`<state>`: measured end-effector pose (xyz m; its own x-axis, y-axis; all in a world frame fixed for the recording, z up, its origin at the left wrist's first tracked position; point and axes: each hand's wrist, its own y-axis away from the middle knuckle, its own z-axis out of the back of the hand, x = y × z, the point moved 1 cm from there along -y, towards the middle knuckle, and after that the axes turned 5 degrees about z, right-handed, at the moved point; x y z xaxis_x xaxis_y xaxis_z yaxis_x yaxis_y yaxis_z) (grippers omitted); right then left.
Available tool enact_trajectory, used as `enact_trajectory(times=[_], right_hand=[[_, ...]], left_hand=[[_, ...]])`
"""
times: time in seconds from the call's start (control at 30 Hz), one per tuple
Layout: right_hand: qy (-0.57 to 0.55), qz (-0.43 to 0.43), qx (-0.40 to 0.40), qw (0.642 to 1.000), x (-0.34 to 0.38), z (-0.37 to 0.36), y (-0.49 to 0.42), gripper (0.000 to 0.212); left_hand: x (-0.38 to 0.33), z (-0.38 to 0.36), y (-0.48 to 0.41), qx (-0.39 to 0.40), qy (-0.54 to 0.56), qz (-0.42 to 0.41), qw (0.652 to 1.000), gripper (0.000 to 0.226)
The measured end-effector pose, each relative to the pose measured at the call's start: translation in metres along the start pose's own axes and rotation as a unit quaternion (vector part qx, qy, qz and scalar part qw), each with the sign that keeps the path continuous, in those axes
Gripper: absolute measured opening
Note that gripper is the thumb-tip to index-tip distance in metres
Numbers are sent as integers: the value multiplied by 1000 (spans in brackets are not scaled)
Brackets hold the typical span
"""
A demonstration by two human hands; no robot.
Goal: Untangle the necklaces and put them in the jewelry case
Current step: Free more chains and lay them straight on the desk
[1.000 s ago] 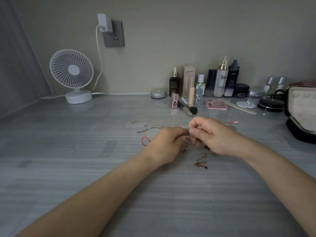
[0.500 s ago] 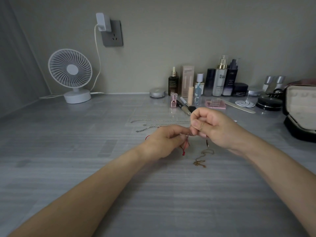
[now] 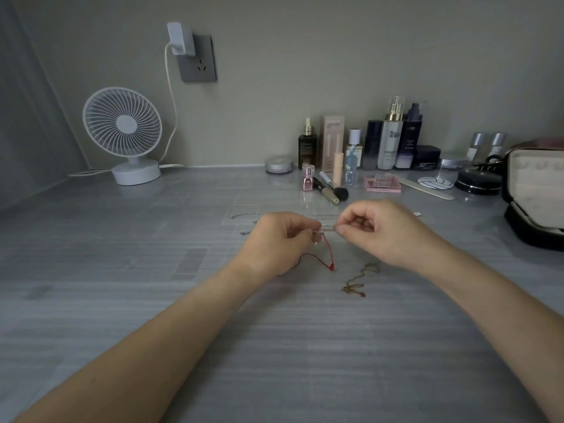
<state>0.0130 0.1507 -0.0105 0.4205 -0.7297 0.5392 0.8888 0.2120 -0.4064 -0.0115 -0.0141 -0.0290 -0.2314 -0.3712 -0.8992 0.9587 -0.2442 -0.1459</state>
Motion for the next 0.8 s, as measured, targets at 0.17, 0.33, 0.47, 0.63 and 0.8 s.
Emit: enact_trajectory(times=[0.17, 0.33, 0.47, 0.63, 0.8], right_hand=[[-64, 13, -27, 998, 1, 2, 0, 7], [-117, 28, -54, 991, 5, 5, -1, 16], [-189, 12, -76, 979, 6, 8, -1, 26], [-246, -14, -69, 967, 7, 12, -2, 29], [-267, -41, -86, 959, 7, 13, -1, 36]], left_hand=[[4, 3, -5, -70, -6, -29, 997, 22], [4, 6, -7, -83, 31, -31, 996, 25], [5, 8, -7, -78, 70, -9, 994, 27], [3, 10, -8, -85, 93, 7, 992, 26], [3, 12, -7, -78, 199, 60, 975, 25]])
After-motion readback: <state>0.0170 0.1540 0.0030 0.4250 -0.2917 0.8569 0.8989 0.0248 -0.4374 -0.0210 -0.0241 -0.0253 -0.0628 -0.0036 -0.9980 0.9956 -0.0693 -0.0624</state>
